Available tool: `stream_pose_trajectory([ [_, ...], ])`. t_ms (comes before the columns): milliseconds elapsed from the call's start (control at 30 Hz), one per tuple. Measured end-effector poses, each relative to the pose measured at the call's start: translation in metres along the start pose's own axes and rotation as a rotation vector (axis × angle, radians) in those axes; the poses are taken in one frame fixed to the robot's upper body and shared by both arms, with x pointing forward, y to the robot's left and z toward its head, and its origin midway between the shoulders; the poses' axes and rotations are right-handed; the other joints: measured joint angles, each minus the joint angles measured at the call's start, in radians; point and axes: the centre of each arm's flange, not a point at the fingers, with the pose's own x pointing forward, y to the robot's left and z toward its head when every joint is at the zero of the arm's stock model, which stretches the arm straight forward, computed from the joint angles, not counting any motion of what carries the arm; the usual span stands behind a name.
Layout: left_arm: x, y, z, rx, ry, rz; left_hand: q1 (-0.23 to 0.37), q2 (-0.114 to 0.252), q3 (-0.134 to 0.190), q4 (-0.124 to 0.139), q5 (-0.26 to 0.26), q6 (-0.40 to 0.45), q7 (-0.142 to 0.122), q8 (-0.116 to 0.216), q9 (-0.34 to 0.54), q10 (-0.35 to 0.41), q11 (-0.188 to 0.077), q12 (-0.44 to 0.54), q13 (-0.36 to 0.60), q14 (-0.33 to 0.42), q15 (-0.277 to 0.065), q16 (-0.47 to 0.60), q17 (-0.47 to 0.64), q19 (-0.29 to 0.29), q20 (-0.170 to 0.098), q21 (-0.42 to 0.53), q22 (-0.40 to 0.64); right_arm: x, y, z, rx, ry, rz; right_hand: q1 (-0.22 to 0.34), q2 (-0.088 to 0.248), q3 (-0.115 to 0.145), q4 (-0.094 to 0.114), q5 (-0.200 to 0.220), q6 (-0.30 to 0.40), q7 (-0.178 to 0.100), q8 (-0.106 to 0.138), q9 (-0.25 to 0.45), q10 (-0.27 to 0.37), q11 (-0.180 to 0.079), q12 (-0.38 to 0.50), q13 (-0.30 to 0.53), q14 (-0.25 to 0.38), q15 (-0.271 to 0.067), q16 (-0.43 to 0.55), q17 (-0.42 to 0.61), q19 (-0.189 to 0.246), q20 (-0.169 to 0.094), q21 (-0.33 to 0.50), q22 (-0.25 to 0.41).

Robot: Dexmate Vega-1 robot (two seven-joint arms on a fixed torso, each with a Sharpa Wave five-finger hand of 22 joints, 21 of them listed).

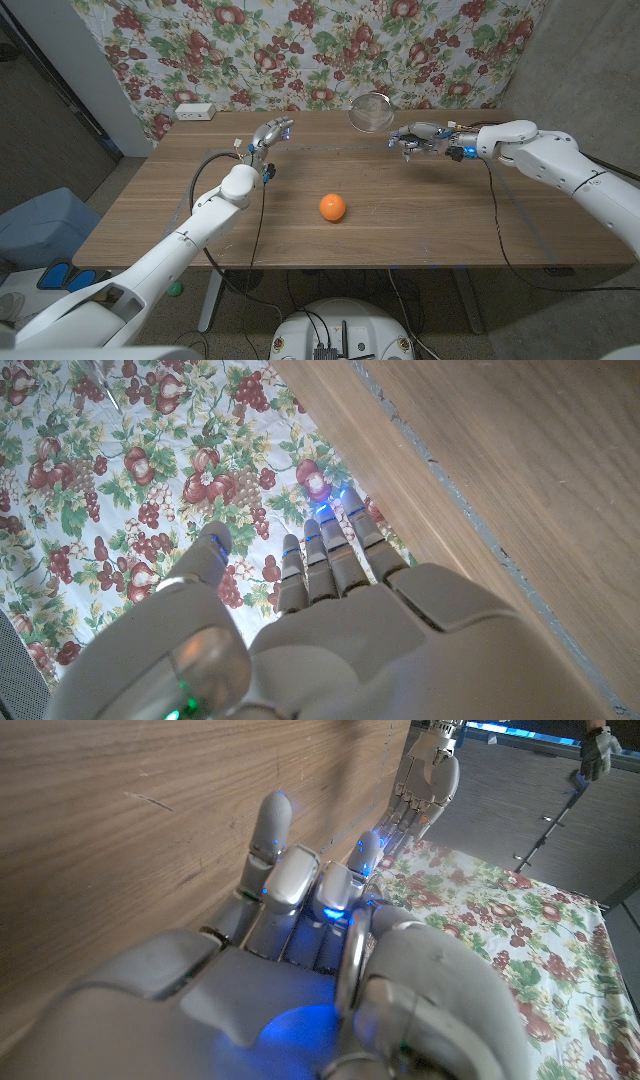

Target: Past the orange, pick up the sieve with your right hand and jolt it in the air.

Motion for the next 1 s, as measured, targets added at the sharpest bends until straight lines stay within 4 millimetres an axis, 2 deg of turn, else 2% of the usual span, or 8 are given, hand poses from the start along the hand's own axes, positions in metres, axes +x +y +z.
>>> stream_pose_trajectory([
  [700,-0.003,0.002,-0.002,0.001,0.003,0.001,0.0,0.0,0.0,0.0,0.0,0.0,0.0,0.0,0.0,0.0,0.0,0.0,0.0,0.0,0.0,0.0,0.0,0.0,0.0,-0.004,0.0,0.012,0.005,0.002,-0.057,0.19,0.041,0.0,0.0,0.004,-0.004,0.0,0.0,0.0,-0.006,-0.03,-0.009,0.009,-0.051,-0.053,-0.002,-0.002,0.0,0.0,0.0,0.0,0.0,0.0],
  [1000,-0.003,0.003,-0.002,0.0,0.004,0.002,0.0,0.0,0.0,0.0,0.0,0.0,0.0,0.0,0.0,0.0,0.0,0.0,0.0,0.0,0.0,0.0,0.0,0.0,0.0,-0.004,0.0,0.017,0.007,0.0,-0.065,0.238,0.045,0.0,0.0,0.01,-0.01,0.0,0.0,0.0,-0.006,-0.037,-0.009,0.009,-0.058,-0.051,-0.004,-0.004,0.0,0.0,0.0,0.0,0.0,0.0],
])
